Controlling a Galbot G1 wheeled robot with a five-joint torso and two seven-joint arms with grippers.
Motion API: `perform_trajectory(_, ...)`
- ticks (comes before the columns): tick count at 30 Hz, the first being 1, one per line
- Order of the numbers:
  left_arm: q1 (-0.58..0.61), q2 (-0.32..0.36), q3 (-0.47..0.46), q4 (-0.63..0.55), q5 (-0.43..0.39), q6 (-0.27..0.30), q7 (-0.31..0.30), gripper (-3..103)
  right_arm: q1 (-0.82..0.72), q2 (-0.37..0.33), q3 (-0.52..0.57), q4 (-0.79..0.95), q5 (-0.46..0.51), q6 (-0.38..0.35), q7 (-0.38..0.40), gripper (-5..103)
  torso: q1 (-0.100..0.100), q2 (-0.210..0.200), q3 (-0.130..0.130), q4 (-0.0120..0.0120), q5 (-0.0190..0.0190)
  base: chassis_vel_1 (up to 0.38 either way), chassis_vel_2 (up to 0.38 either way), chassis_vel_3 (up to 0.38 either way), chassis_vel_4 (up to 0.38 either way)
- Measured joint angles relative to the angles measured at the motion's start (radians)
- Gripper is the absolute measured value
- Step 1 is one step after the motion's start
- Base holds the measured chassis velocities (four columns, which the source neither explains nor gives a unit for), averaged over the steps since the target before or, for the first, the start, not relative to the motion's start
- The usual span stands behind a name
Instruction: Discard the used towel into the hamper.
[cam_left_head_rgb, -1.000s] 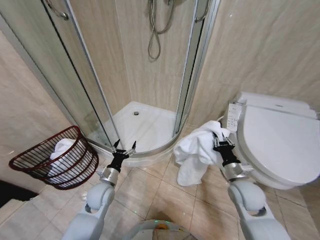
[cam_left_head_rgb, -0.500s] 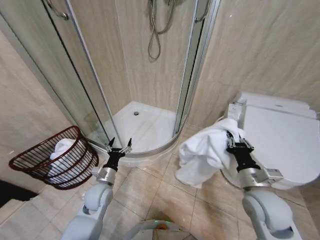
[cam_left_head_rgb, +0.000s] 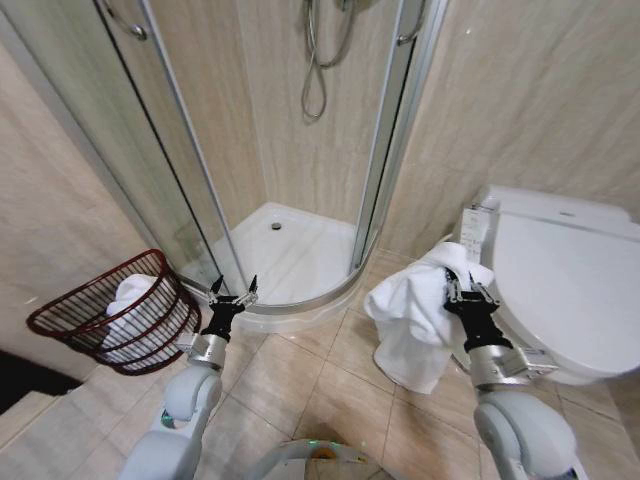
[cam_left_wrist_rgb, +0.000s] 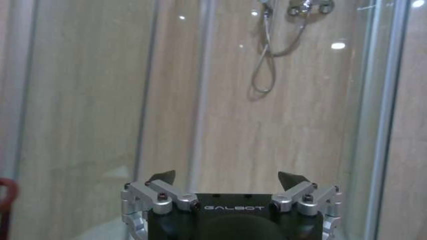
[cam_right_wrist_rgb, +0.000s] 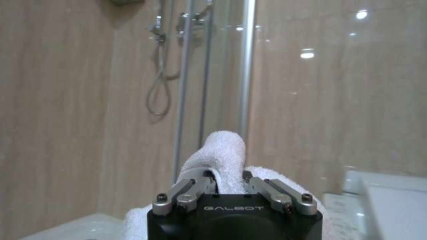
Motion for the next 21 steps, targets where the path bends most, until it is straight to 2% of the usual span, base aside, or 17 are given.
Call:
perform_trajectory(10, 0.002, 0.005, -0.003, -0.002, 0.0, -0.001, 0.002, 100, -0.009, 0.004, -0.042, 0.015, -0.035, 0.01, 0.0, 16, 0.0, 0.0, 0.0, 0.0001, 0.0, 0.084, 0.087, 0.098, 0.081)
perform_trajectory(21, -0.002, 0.005, 0.002, -0.007, 0.004, 0.002, 0.003, 100, -0.043, 0.02, -0.083, 0.028, -0.116, 0.04, -0.01, 16, 0.0, 0.0, 0.0, 0.0, -0.0002, 0.13, 0.124, 0.12, 0.124)
